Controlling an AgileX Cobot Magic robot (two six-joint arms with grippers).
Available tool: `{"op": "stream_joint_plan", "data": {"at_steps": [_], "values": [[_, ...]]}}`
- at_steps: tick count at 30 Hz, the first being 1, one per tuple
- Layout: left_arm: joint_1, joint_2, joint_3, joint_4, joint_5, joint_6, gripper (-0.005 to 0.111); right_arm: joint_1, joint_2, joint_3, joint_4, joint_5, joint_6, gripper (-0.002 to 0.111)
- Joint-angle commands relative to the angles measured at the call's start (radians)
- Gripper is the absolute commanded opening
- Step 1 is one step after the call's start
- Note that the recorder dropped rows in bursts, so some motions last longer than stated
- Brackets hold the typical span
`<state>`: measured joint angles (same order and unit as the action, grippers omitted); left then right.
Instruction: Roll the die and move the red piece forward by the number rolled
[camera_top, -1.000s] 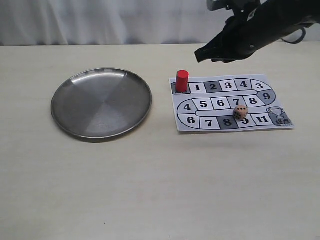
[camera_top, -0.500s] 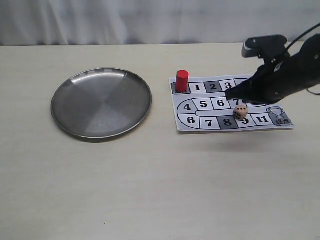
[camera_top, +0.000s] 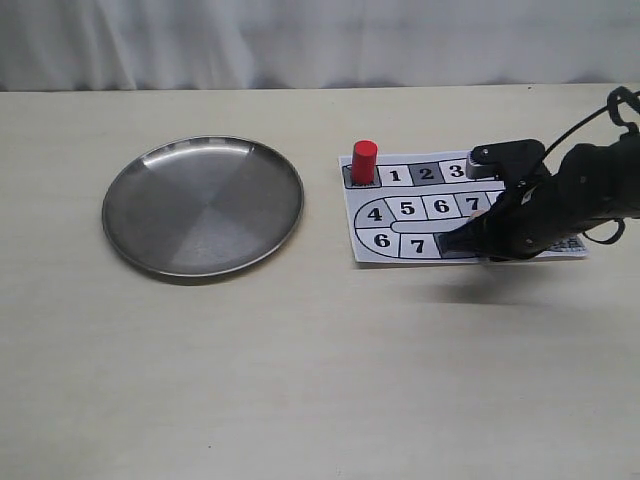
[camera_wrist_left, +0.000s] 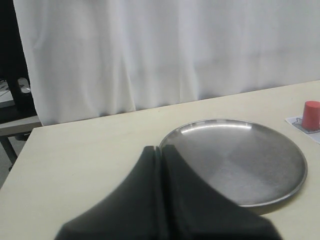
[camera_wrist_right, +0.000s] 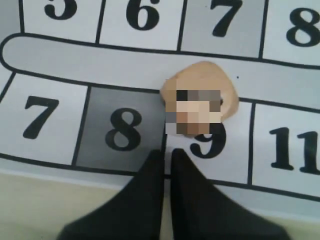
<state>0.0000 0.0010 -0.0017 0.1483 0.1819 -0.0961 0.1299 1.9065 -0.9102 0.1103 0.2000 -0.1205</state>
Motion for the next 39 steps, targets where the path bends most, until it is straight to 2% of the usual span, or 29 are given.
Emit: {"op": "stream_joint_plan", "data": {"at_steps": [1, 13, 23, 29, 33, 36, 37, 39], "values": [[-0.001, -0.001, 0.002, -0.003, -0.009, -0.002, 0.0, -0.005, -0.002, 0.002, 0.001, -0.015, 0.002, 0.005], [-0.001, -0.001, 0.002, -0.003, -0.009, -0.002, 0.0, -0.005, -0.002, 0.002, 0.007, -0.015, 0.002, 0.005], [-0.001, -0.001, 0.002, -0.003, -0.009, -0.002, 0.0, 0.012, -0.157, -0.025, 0.153, 0.053, 0.002, 0.005], [-0.001, -0.001, 0.002, -0.003, -0.009, -0.002, 0.0, 0.109, -0.18, -0.149, 0.154, 0.066, -0.152, 0.005], [-0.001, -0.001, 0.002, -0.003, -0.009, -0.002, 0.0, 0.16, -0.114, -0.285, 0.14, 0.107, -0.157, 0.005], [-0.001, -0.001, 0.002, -0.003, -0.009, -0.002, 0.0, 0.164, -0.045, -0.392, 0.134, 0.153, -0.157, 0.02], [-0.001, -0.001, 0.002, -0.003, -0.009, -0.002, 0.0, 0.164, 0.007, -0.454, 0.136, 0.158, -0.142, 0.035], [-0.001, -0.001, 0.002, -0.003, -0.009, -0.002, 0.0, 0.164, 0.076, -0.529, 0.136, 0.162, -0.119, 0.057]]}}
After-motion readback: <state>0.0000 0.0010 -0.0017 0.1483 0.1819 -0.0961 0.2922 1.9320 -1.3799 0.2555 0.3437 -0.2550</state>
